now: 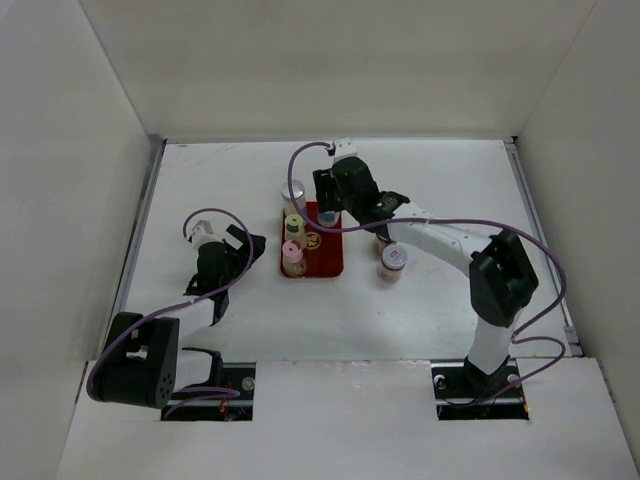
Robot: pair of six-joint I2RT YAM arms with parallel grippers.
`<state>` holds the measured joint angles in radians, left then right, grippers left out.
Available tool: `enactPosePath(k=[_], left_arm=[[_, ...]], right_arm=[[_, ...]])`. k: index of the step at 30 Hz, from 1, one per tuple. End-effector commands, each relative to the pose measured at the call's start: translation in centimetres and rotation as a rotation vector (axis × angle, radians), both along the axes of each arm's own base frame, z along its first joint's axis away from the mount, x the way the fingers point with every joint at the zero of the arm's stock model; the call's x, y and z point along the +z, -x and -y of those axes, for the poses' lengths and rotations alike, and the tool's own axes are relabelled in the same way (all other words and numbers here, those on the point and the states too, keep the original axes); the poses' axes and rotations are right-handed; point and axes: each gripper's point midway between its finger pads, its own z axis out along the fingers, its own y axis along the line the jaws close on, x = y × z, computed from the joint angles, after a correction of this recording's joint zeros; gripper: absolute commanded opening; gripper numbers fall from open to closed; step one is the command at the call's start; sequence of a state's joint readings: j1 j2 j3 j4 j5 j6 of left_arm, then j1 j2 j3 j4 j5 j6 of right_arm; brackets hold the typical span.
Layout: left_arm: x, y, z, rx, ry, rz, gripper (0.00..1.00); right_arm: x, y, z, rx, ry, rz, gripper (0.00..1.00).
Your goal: Organize the condiment bottles
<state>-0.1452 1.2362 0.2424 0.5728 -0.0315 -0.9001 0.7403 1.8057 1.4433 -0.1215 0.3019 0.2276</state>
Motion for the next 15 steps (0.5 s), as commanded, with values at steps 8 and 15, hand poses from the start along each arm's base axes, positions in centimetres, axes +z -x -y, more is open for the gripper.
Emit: enactPosePath(k=[8,15], left_arm=[[1.3,-0.6,0.3,-0.003,0.017,0.054,1.0],[1.3,-0.7,0.3,-0.003,0.017,0.053,1.0]], right_arm=[[4.5,-4.3,-2.6,-0.003,-0.116,0.162,0.42],[4.1,-4.4,-2.0,-0.017,-0.125,0.157,0.69]])
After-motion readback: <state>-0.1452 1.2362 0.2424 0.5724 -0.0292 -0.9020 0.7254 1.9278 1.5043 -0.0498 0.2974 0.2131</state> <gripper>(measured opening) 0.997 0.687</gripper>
